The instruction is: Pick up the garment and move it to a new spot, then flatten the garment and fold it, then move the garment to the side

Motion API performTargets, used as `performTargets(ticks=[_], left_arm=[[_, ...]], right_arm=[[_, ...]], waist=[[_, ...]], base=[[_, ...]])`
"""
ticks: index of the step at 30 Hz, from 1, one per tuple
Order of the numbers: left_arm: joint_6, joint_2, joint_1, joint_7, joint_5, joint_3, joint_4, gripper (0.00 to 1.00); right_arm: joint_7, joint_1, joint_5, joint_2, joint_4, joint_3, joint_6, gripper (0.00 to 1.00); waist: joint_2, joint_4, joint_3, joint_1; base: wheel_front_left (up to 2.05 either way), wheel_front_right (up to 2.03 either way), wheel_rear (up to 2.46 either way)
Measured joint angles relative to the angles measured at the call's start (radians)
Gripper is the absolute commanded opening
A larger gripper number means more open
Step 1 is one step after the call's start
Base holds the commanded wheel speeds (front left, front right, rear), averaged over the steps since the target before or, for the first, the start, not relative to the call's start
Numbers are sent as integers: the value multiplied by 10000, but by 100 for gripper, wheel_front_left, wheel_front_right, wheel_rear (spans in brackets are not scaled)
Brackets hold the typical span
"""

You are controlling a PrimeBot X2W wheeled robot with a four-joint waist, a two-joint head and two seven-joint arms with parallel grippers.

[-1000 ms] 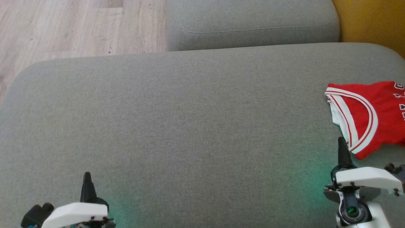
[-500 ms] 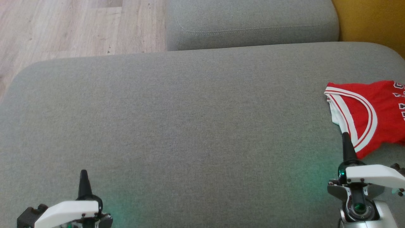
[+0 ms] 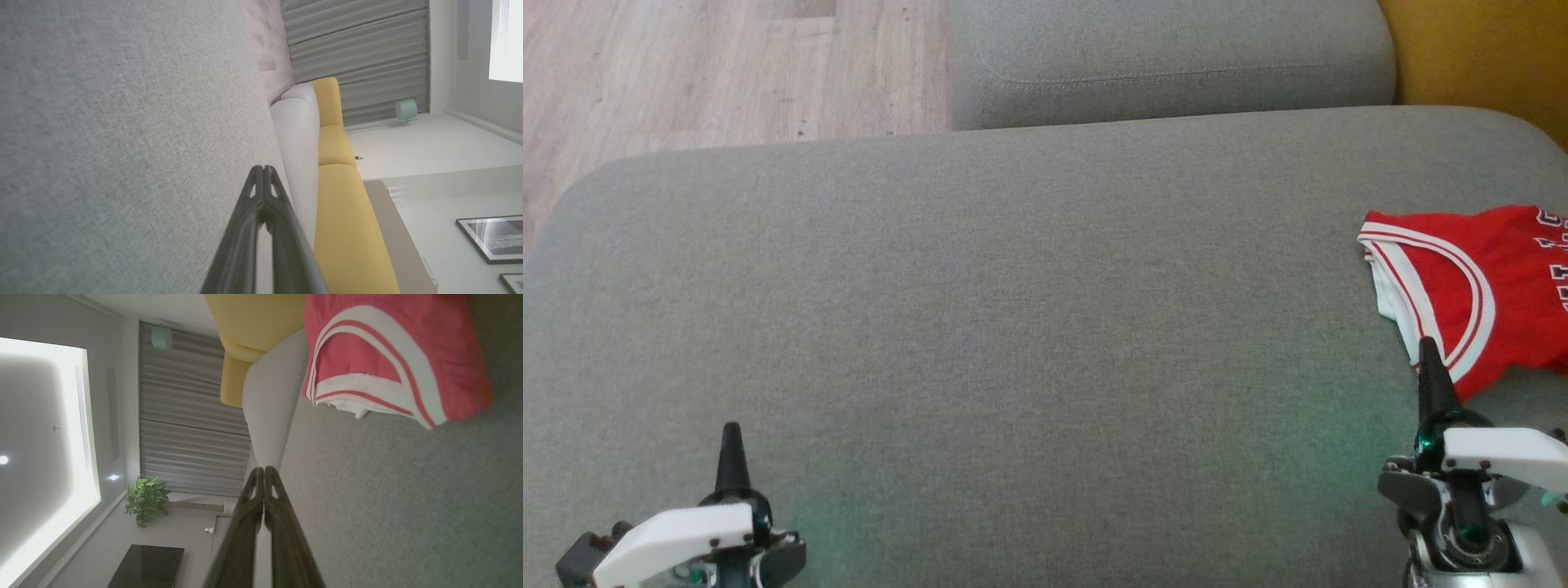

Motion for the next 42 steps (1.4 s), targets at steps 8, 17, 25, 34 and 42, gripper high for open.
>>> performTargets(ticks=[8, 17, 25, 34, 42], left_arm=[[-73, -2, -5, 261, -869, 111, -125, 0], [-107, -2, -138, 516, -1870, 171, -316, 0], [-184, -2, -224, 525, -2092, 198, -360, 0], [-184, -2, -224, 527, -2092, 199, -360, 0], [-184, -2, -224, 527, -2092, 199, -360, 0]], right_arm=[[215, 6, 890, 0, -299, -94, 0, 0], [443, 205, 1900, 0, -596, -257, 0, 0], [523, 204, 2142, 0, -698, -274, 0, 0], [523, 204, 2142, 0, -700, -274, 0, 0], [523, 204, 2142, 0, -700, -274, 0, 0]], waist=[[0, -20, 11, 0], [0, -43, 22, 0], [0, -47, 24, 0], [0, -47, 24, 0], [0, -46, 24, 0]], base=[[0, 0, 0], [0, 0, 0], [0, 0, 0], [0, 0, 0], [0, 0, 0]])
